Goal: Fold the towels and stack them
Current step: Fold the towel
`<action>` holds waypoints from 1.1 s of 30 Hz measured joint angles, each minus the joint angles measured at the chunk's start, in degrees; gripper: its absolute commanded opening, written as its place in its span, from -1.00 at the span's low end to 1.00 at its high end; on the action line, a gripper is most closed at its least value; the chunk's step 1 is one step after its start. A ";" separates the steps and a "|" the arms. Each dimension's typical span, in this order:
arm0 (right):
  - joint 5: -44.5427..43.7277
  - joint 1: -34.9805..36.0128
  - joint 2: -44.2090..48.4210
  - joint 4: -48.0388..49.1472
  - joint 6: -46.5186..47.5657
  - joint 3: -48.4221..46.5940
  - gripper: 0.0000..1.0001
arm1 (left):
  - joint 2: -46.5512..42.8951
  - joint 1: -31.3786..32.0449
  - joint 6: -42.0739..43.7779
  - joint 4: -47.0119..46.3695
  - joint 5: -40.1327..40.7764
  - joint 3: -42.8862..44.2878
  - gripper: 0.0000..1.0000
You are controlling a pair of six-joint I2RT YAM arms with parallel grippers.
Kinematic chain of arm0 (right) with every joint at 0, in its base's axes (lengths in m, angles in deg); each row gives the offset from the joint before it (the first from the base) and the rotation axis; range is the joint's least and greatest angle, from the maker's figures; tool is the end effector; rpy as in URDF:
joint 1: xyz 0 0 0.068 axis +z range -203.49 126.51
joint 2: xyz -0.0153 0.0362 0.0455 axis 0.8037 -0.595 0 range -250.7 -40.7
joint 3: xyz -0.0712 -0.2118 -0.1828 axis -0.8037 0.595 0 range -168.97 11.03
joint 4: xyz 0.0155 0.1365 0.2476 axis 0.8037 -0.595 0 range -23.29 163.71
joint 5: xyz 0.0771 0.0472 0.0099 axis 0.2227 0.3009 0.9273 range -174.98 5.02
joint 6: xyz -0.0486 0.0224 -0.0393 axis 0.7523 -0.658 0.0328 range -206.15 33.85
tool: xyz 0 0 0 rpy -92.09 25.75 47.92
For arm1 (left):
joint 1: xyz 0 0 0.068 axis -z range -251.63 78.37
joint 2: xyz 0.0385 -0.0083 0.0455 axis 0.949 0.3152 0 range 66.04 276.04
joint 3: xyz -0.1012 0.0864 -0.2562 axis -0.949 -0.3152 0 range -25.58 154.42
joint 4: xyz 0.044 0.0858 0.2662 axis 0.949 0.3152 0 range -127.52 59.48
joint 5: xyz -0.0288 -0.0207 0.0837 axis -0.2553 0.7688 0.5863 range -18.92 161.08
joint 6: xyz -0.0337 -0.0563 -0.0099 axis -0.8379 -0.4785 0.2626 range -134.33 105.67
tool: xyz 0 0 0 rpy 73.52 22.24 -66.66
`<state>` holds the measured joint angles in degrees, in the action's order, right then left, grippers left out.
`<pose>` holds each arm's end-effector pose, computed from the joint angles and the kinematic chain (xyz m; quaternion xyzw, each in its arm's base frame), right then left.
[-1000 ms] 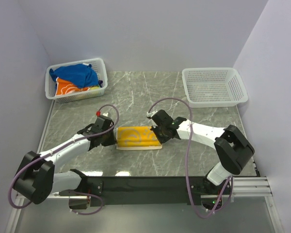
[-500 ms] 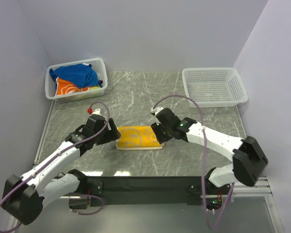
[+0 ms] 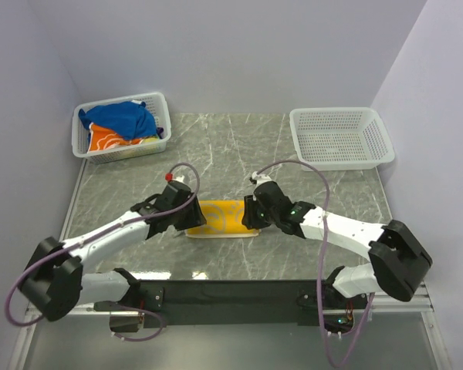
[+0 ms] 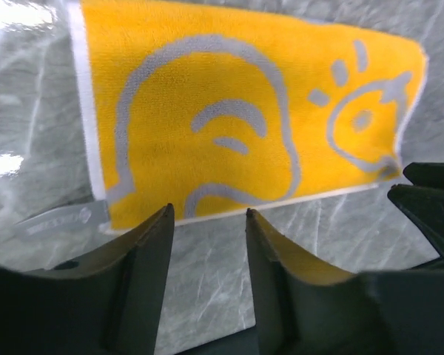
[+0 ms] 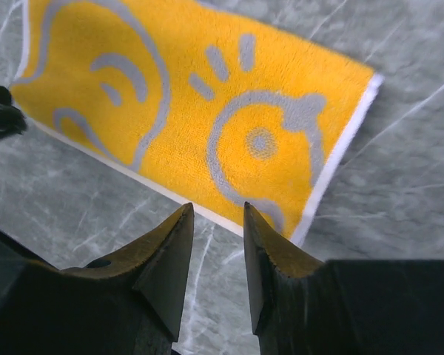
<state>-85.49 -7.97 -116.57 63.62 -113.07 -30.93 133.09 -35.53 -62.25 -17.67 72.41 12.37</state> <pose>0.2096 0.2127 0.1977 -0.1470 0.9087 0.2276 0.3177 0.2086 -0.1505 0.1984 -0.1005 0.9310 -0.2267 0.2678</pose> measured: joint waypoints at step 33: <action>8.13 0.00 -0.17 16.76 -11.91 6.40 -0.23 | 0.15 1.14 -6.82 -7.08 5.03 -11.04 -0.32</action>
<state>-77.36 -7.97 -116.75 80.39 -124.98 -24.52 133.24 -34.40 -69.07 -24.75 77.43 1.33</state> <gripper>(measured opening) 0.388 0.347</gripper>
